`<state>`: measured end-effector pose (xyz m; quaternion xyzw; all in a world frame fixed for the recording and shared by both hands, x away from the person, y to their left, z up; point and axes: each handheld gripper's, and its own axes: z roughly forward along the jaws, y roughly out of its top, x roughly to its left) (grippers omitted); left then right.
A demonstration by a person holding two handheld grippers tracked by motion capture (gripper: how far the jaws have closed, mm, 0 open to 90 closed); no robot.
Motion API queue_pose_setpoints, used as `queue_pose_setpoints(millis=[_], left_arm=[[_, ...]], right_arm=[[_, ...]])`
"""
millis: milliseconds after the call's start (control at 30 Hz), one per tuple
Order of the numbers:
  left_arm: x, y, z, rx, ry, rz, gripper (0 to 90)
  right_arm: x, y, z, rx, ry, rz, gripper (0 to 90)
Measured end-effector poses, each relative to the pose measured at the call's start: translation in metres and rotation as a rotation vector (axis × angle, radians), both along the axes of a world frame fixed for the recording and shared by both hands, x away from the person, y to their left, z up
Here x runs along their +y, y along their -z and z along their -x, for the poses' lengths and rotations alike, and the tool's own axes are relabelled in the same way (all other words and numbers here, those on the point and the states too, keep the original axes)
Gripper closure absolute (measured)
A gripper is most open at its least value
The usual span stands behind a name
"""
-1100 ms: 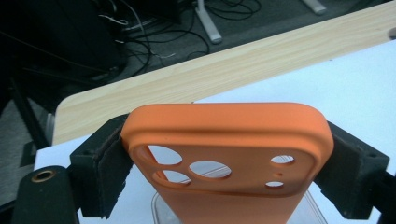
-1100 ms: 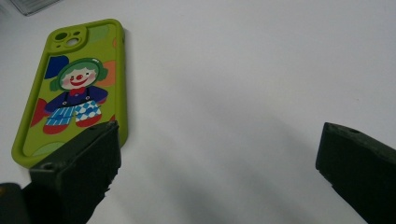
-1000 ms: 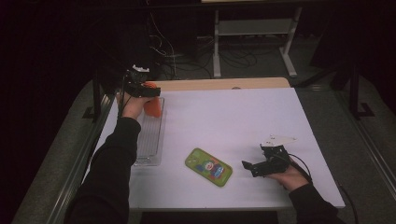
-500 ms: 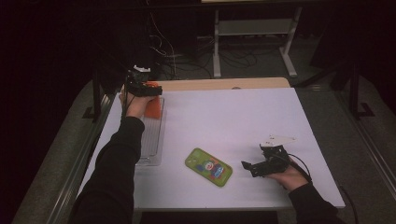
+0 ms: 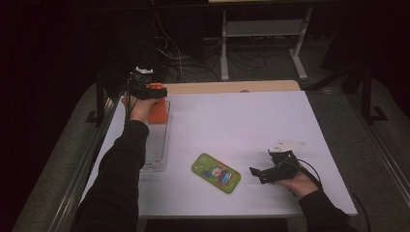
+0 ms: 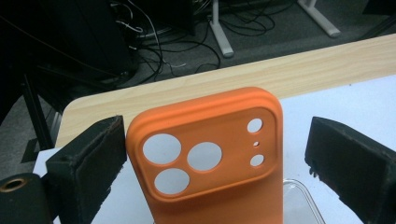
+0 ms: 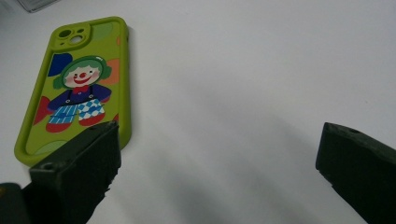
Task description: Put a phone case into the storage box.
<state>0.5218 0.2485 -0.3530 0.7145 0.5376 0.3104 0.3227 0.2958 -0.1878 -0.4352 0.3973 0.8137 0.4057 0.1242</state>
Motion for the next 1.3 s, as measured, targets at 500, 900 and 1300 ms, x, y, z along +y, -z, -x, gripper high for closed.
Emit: queue_pose_setpoints(millis=[500,900,1300], left_arm=[[0.005,-0.022,0.031,-0.002,0.111,0.062,2.8],[-0.009,-0.032,0.080,0.015,0.344,0.089,2.8],[-0.040,-0.032,0.129,0.010,0.517,0.143,2.8]], right_arm=[[0.002,0.000,0.000,0.000,-0.009,0.002,0.0],[0.005,0.000,0.000,-0.001,-0.013,0.017,0.0],[0.007,-0.003,-0.002,-0.020,-0.026,0.017,0.0]])
